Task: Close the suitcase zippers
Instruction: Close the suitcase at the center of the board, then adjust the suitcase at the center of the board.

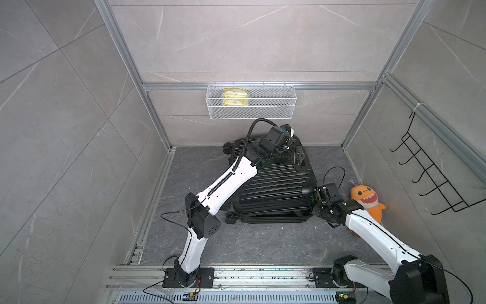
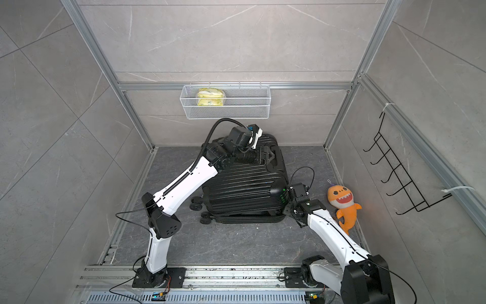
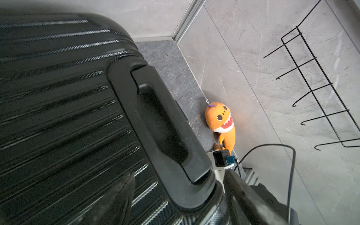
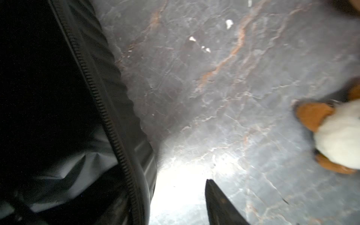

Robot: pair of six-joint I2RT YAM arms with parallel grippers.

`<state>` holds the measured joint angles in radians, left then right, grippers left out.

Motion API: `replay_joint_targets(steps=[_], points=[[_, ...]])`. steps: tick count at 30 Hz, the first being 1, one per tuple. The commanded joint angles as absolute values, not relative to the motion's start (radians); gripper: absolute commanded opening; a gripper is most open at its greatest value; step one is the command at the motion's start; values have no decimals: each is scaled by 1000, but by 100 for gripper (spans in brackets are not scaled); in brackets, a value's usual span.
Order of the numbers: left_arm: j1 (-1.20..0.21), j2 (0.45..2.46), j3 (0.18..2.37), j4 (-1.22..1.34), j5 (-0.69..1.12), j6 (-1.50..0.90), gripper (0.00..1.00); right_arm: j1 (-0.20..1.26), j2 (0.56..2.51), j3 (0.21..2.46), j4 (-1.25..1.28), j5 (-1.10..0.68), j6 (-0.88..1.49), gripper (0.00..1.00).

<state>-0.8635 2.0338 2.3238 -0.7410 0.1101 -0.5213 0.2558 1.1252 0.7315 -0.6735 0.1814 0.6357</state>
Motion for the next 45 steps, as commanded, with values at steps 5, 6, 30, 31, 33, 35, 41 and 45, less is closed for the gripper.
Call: replay_joint_targets(steps=[5,6,30,31,33,35,41,45], points=[[-846,1726,2126,-837,-100,-359,76,231,1106,843,-774,327,584,48],[-838,1697,2079,-839,-110,-353,76,229,1120,860,-795,340,578,44],[-699,1390,1571,-928,-400,-397,76,221,1064,1071,-1031,559,428,46],[-690,1373,1552,-928,-402,-401,76,221,1048,1059,-1000,508,411,46],[-658,1337,1505,-927,-394,-411,77,221,1022,1034,-938,390,379,46],[-619,1303,1459,-925,-368,-411,77,221,1006,1017,-896,284,369,46],[-555,1216,1306,-853,-200,-340,79,219,978,968,-792,26,353,50],[-555,1163,1211,-763,-16,-260,83,219,960,953,-774,-44,339,54]])
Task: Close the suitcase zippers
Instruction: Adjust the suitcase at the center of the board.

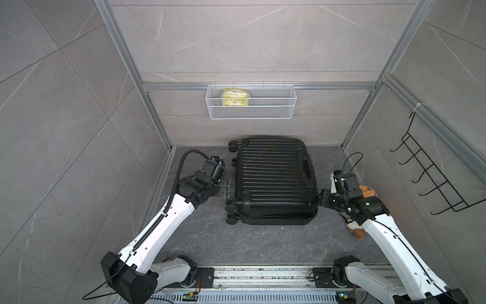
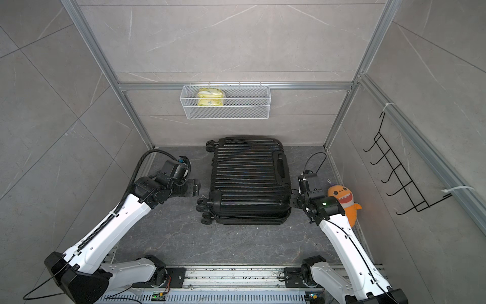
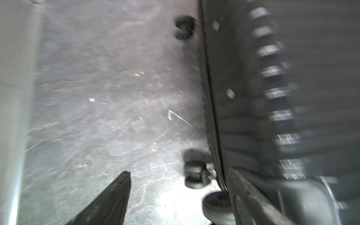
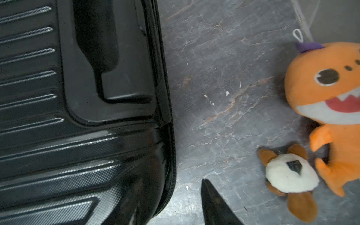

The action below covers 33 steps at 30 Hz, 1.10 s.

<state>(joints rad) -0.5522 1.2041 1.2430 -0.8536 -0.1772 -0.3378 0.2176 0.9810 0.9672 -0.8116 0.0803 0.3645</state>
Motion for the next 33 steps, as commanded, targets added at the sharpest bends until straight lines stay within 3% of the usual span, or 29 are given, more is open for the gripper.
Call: replay_joint_targets(steps=[1,7,15,23,29,33], points=[[-555,1149,1188,-743,30,-237,84,220,957,955,-780,-55,335,54],[-558,1126,1137,-743,251,-56,86,220,930,970,-824,-72,307,56],[-557,1102,1133,-754,152,327,83,221,902,1023,-875,-180,267,57],[-528,1094,1132,-897,363,784,86,222,878,1028,-907,-334,218,58],[-503,1209,1193,-953,435,905,83,223,867,1000,-899,-485,194,58],[-502,1241,1180,-857,379,938,83,225,880,978,-914,-515,179,58]])
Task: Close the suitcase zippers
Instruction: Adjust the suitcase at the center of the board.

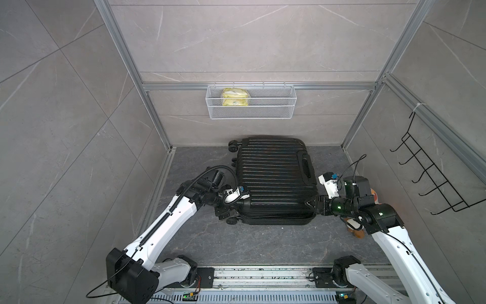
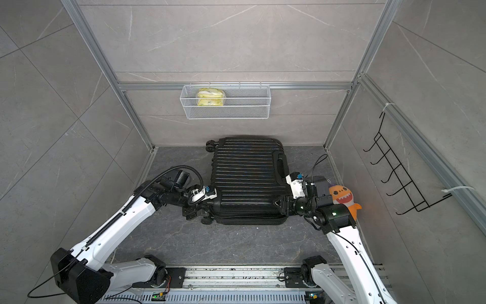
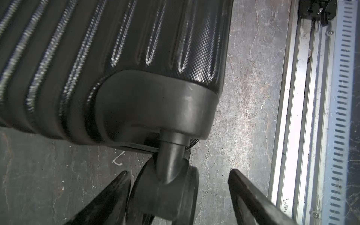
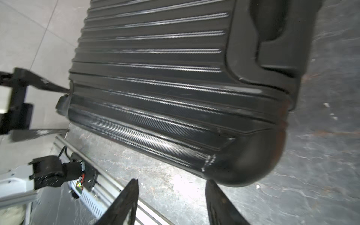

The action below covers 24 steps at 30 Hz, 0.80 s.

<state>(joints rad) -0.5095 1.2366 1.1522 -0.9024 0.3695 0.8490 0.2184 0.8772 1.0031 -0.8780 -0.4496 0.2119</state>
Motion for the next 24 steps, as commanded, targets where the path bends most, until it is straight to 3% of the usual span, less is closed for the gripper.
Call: replay_joint_targets(steps=[1,8,12,19,22,24], points=[[-502,1256,1182,-845,354,945,82,226,883,970,-914,-515,180,58],[-504,1347,1208,-878,332,958,76,243,922,938,-867,-511,223,58],[-512,1330,1165,-853,293,937,67,267,969,920,-841,-457,240,58],[-607,1247,1107,-844,236,830,23,275,1028,917,-804,-229,289,56],[-684,1208,1089,-844,229,732,14,273,1064,926,-762,-178,299,56],[-729,1197,1088,-841,228,639,13,273,1097,935,-731,-160,303,56]])
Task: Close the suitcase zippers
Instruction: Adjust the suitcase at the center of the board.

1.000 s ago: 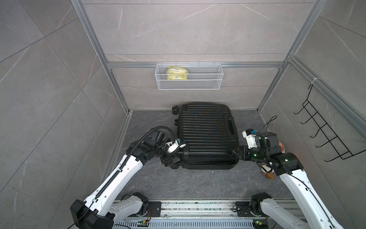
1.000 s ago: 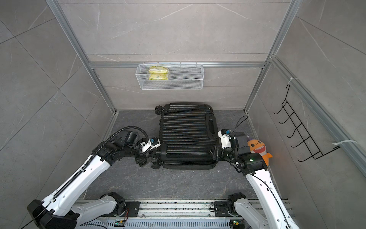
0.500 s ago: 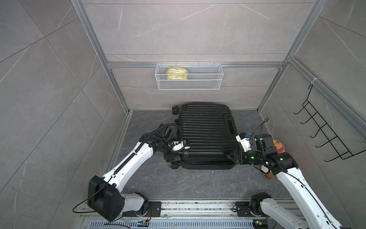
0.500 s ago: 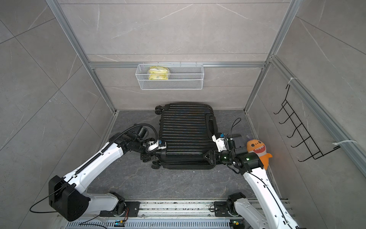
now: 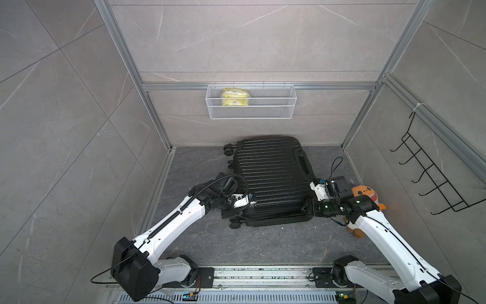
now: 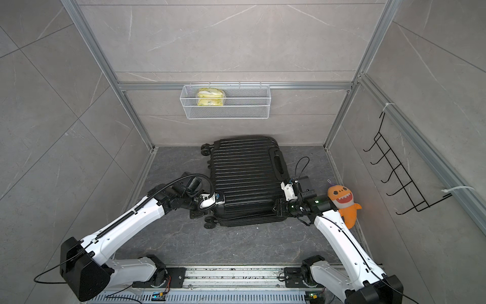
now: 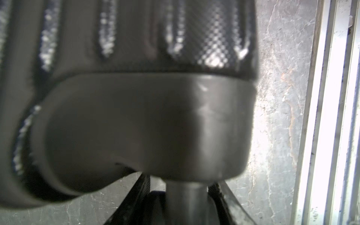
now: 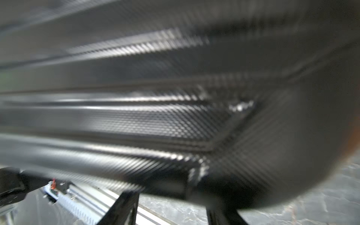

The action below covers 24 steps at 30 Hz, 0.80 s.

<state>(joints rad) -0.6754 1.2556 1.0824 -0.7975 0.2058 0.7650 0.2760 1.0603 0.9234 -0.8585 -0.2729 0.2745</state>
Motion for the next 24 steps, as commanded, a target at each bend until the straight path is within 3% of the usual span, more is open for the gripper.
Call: replay_joint_targets(steps=[1,5,15,24], points=[[-755,1193,1091,-838,220,584,13,273,1113,939,-715,-152,305,56],[-836,1170,1096,-802,182,391,14,274,1174,964,-657,-156,300,56],[-940,1181,1016,-435,155,-95,14,305,1335,1072,-538,-202,249,56],[-1028,1220,1002,-247,-125,-372,12,347,1161,959,-484,-169,237,58]])
